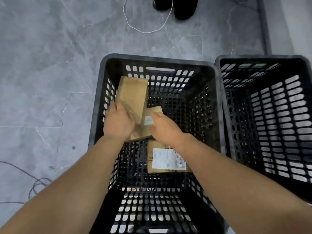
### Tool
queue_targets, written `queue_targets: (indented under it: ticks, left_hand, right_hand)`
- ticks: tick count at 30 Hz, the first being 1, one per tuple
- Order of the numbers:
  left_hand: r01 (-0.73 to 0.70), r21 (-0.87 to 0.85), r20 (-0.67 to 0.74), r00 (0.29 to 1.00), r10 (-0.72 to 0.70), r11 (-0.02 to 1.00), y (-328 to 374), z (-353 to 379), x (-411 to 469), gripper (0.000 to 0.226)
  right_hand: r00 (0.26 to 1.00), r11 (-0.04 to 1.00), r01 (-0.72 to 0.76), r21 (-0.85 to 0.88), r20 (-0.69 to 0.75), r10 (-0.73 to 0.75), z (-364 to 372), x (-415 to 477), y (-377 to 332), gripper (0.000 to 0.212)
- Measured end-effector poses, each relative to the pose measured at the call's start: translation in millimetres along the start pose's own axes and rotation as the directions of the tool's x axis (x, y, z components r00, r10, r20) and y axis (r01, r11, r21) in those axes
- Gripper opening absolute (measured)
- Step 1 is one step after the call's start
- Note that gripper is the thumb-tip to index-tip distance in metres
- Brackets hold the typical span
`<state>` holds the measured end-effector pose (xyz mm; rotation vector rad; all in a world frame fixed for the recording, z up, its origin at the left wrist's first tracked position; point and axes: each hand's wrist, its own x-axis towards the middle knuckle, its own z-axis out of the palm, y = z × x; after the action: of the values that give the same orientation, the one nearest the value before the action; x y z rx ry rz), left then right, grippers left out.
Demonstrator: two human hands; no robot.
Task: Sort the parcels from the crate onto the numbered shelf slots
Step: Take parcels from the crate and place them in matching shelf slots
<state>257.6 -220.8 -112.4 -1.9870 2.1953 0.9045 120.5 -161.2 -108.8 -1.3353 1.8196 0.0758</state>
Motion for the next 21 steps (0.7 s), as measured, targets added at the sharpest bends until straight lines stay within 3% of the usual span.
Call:
queue_targets:
  ticks: [6,9,12,18,21]
  left_hand:
    - [0.154,-0.012,0.012,0.988,-0.153,0.988,4.4,6.2,9.8,0.051]
    - [0.209,-0.060,0.067,0.976,-0.205,0.976,9.8,5.5,4.9,0.074]
    - [0.281,-0.290,0.153,0.957,-0.245,0.915,19.8,-5.7,-9.4,0.100]
    - [0.302,-0.463,0.154,0.953,-0.260,0.833,41.0,-38.0,-57.5,0.111]
    - [0.337,-0.577,0.131,0.937,-0.323,0.744,51.9,-66.8,-76.1,0.115]
  right_hand:
    - [0.991,0.942,-0.083,0.327,0.127,0.043,22.8,16.5,2.3,0.052]
    - [0.988,0.899,-0.073,0.431,0.152,0.008,23.0,-1.0,9.5,0.060]
    - [0.988,0.919,-0.028,0.394,0.148,-0.033,19.0,-28.3,13.3,0.076]
    - [0.986,0.963,0.161,0.218,0.007,-0.166,-16.9,-81.7,-14.8,0.087]
    - [0.970,0.959,0.244,0.147,-0.020,-0.244,-43.8,-107.7,-31.0,0.085]
